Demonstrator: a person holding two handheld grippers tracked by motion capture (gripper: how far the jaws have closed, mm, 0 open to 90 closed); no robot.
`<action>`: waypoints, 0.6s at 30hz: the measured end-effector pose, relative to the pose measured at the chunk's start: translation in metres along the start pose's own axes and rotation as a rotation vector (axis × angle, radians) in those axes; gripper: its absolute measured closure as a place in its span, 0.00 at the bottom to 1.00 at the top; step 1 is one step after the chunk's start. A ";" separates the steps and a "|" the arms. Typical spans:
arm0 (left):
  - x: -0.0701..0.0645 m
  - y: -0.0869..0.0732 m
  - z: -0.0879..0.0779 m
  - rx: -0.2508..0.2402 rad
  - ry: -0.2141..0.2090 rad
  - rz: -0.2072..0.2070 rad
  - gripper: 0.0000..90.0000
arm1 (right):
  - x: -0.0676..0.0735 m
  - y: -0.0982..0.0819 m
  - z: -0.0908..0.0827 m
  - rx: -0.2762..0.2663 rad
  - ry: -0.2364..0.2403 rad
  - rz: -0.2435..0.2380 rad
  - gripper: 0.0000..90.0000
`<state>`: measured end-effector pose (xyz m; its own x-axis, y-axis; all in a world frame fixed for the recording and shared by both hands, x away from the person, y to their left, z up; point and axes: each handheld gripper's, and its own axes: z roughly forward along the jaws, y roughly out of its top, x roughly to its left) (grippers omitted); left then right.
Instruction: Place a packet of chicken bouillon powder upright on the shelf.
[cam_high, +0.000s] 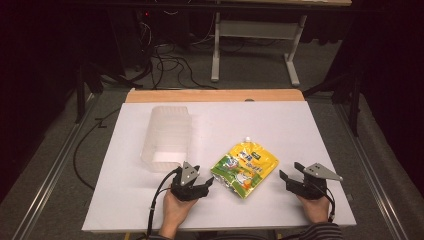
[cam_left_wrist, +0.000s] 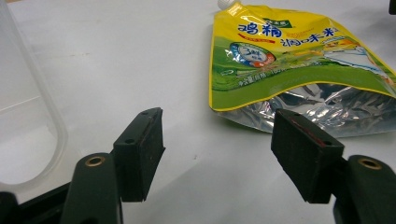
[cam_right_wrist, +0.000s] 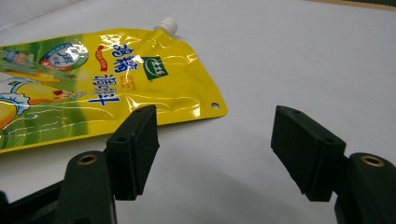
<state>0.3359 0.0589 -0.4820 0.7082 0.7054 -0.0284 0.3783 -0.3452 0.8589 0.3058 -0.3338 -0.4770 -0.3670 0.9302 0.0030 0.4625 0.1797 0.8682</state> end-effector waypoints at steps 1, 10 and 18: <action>0.000 0.000 0.000 0.001 0.000 0.001 0.39 | 0.000 0.000 0.000 0.000 0.000 0.000 0.36; -0.001 0.000 0.001 0.007 0.013 -0.002 0.34 | 0.001 0.000 -0.001 -0.008 -0.003 -0.002 0.36; 0.001 0.001 0.001 0.015 0.004 -0.009 0.34 | 0.002 0.000 -0.001 -0.008 -0.009 -0.015 0.36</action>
<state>0.3374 0.0584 -0.4817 0.7023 0.7111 -0.0342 0.3940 -0.3482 0.8506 0.3044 -0.3319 -0.4770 -0.3663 0.9304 -0.0144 0.4506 0.1909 0.8721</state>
